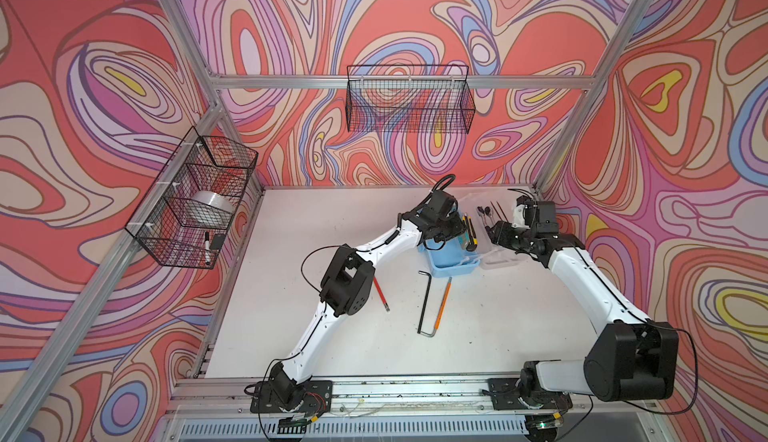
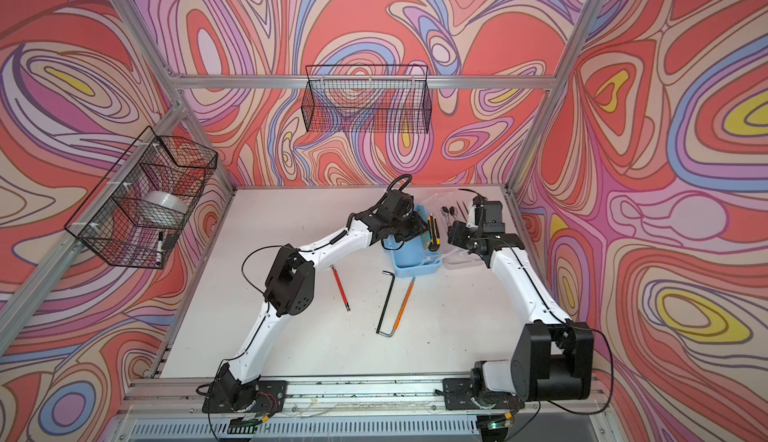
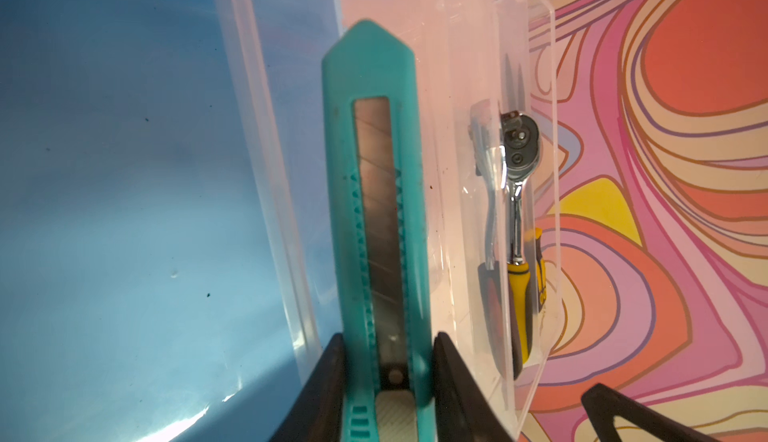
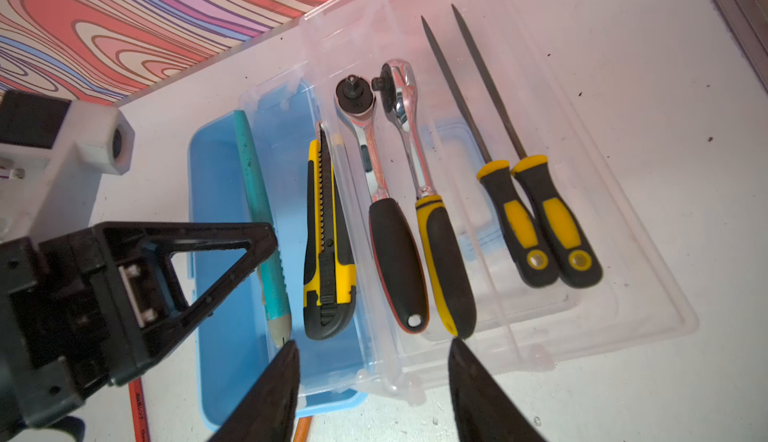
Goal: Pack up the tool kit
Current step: 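Lower the teal box cutter into the clear lid and open the left gripper, then withdraw the left gripper while the right gripper moves to the orange-handled hex key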
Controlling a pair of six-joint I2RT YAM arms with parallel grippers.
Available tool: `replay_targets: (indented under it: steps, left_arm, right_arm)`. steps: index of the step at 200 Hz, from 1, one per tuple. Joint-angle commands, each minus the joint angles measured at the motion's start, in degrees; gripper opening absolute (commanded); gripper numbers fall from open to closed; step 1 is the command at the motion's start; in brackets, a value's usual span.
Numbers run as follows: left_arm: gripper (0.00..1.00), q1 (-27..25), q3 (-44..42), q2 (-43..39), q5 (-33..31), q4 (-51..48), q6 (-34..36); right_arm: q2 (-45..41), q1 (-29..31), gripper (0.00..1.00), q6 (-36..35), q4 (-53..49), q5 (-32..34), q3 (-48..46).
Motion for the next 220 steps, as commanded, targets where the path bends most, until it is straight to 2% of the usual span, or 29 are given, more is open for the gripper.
replay_targets:
  steps: [1, 30, 82, 135, 162, 220]
  left_arm:
    - [0.47, -0.2, 1.17, -0.13, -0.04, -3.1, 0.65]
    - [0.57, -0.2, 1.05, -1.03, -0.17, -4.26, 0.99]
    - [0.61, 0.06, -1.51, -5.04, -1.36, -4.82, 2.32]
    - [0.71, 0.9, -10.93, -12.84, -3.32, -2.8, 4.24]
    - [0.75, 2.03, -17.43, -17.1, -3.92, -0.55, 4.75]
    - [0.76, 4.57, -29.68, -25.64, -6.1, -0.19, 7.12]
  right_arm:
    - [-0.25, -0.49, 0.58, 0.03, 0.21, -0.69, -0.7]
    - [0.62, -0.49, 0.58, 0.33, 0.3, -1.24, -0.07]
    - [2.94, -0.35, 0.56, 1.76, 1.15, -4.31, 1.42]
    - [5.45, 0.82, 0.53, 3.64, 2.58, -6.34, 3.1]
    - [7.3, 2.49, 0.48, 4.98, 3.36, -6.61, 4.01]
    - [15.09, 7.76, 0.41, 5.83, 2.95, -2.95, 8.41]
